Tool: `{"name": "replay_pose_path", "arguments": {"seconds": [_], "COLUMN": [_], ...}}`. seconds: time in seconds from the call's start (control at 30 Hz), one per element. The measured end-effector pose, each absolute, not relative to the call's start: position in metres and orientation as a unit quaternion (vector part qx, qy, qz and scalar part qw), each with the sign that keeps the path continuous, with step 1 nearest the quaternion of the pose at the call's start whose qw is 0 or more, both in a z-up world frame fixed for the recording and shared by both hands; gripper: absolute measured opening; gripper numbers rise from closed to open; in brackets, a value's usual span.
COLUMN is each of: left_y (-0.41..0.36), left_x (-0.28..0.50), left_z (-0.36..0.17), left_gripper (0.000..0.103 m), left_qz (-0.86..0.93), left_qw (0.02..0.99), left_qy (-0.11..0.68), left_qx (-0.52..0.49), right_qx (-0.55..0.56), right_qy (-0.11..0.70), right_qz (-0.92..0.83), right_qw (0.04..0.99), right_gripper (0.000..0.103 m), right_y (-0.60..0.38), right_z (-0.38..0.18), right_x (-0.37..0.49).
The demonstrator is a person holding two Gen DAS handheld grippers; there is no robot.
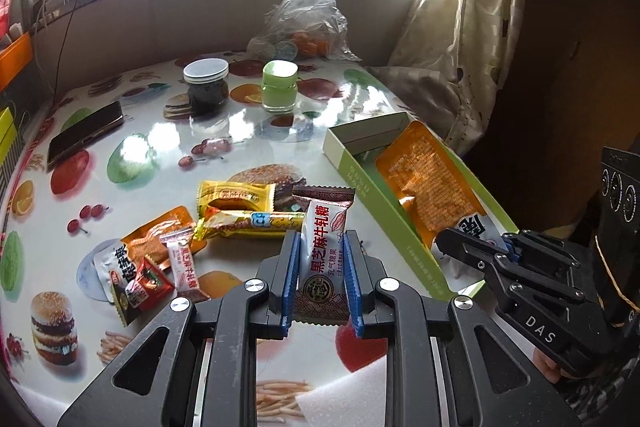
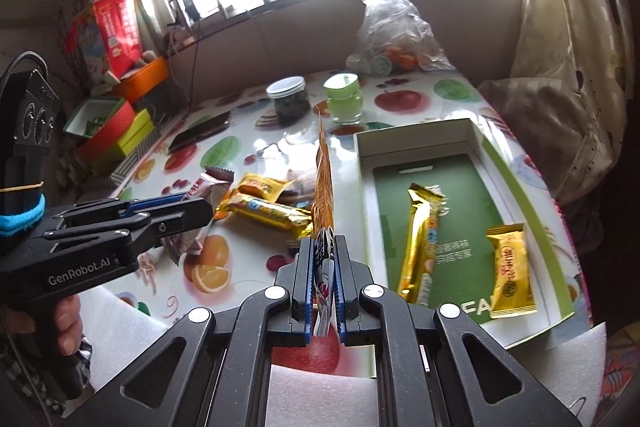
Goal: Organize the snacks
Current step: 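Carry the orange packet with the right gripper while the left carries the nougat packet to the box, then lower and release the nougat packet with the left gripper while the right lowers the orange packet into the box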
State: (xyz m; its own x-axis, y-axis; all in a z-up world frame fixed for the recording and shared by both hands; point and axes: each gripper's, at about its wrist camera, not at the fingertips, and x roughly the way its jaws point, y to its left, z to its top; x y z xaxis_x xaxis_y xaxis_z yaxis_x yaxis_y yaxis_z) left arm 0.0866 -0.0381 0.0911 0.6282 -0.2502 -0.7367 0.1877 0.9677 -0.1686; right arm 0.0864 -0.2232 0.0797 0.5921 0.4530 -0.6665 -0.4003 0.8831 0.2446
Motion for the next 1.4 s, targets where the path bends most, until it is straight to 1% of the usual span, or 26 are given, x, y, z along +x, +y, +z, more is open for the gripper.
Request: {"name": "replay_pose_path", "arguments": {"seconds": [0.23, 0.57, 0.97, 1.4], "left_y": [-0.058, -0.083, -0.115, -0.135], "left_x": [0.101, 0.125, 0.152, 0.169], "left_z": [0.098, 0.096, 0.072, 0.050], "left_gripper": [0.022, 0.023, 0.023, 0.023], "left_qz": [-0.149, -0.165, -0.183, -0.181], "left_qw": [0.901, 0.894, 0.875, 0.859], "left_qy": [0.405, 0.414, 0.445, 0.477], "left_qx": [-0.038, -0.041, -0.050, -0.051], "right_qx": [0.043, 0.058, 0.082, 0.120], "right_qy": [0.380, 0.388, 0.423, 0.445], "right_qz": [0.212, 0.172, 0.139, 0.151], "right_qw": [0.899, 0.903, 0.891, 0.874], "right_gripper": [0.008, 0.008, 0.009, 0.009], "right_y": [-0.248, -0.279, -0.303, -0.312], "right_z": [0.083, 0.077, 0.049, 0.033], "right_x": [0.092, 0.103, 0.118, 0.129]}}
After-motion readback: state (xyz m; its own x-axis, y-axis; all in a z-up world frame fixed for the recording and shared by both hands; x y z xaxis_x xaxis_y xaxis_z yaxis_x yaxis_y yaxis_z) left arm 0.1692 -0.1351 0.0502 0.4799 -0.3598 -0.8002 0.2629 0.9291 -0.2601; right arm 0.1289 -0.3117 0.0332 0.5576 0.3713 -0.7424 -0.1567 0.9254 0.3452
